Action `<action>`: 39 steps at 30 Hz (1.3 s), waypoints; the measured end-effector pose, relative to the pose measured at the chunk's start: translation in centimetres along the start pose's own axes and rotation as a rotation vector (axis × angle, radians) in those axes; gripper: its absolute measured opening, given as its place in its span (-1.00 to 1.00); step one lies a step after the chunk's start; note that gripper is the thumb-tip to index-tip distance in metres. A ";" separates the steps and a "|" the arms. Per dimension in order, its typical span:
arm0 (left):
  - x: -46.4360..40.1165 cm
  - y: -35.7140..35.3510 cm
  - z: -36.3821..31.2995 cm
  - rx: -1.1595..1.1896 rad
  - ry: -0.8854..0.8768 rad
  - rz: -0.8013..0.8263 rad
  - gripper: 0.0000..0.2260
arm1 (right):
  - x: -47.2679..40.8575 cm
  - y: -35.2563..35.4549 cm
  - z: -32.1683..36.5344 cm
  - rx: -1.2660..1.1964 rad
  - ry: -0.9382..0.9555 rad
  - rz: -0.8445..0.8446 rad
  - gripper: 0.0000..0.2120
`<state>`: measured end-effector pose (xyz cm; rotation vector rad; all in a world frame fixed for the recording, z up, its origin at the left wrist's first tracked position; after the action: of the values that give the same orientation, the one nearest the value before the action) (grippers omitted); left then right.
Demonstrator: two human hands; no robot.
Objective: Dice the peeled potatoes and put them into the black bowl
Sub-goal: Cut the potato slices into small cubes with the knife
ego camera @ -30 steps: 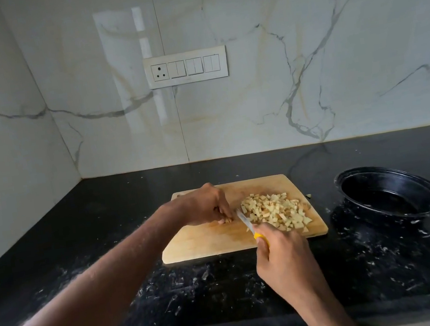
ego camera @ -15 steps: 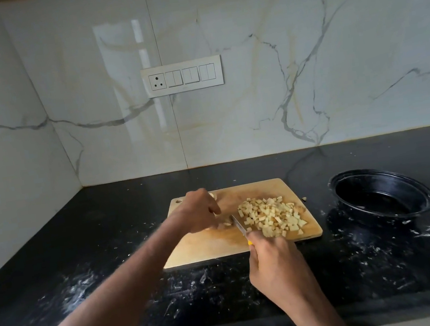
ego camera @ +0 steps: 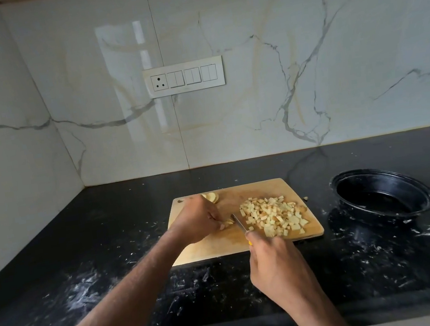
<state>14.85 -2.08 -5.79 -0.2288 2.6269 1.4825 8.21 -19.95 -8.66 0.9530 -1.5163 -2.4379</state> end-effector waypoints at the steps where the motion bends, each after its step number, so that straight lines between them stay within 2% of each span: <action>1: 0.0 -0.1 0.0 -0.004 0.003 0.002 -0.85 | 0.0 -0.1 0.0 0.002 0.002 0.003 -0.63; 7: 0.3 -0.7 -0.2 0.071 0.015 -0.051 -0.91 | -0.1 -0.2 0.2 -0.005 0.030 0.018 -0.64; 10: 0.5 -0.7 0.5 0.140 0.025 -0.084 -0.82 | -0.2 -0.2 0.2 -0.004 0.040 0.020 -0.63; 15: 1.1 -0.9 0.1 0.125 -0.048 -0.063 -0.83 | -0.4 -0.5 0.0 0.004 0.044 0.034 -0.62; 24: 2.3 -2.0 0.1 0.131 0.075 -0.221 -0.86 | -0.4 -0.5 0.0 0.008 0.052 0.003 -0.62; 29: 2.2 -1.7 0.4 0.226 0.100 -0.209 -0.87 | -0.1 0.4 0.3 -0.039 0.017 -0.034 -0.68; 39: 1.9 -1.9 0.5 0.265 0.115 -0.196 -0.90 | 0.0 0.2 0.5 -0.045 0.033 0.011 -0.65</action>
<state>13.34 -2.75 -7.93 -0.5406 2.7581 1.0793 7.91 -19.70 -8.32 0.9684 -1.4459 -2.4254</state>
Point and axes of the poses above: each hand's wrist, its own x-axis away from the middle knuckle, its own y-axis out of the back of the hand, z = x × y, the point moved 6 cm from there along -x, towards the middle knuckle, and after that the axes turned 4 degrees about x, right-handed, at the moved point
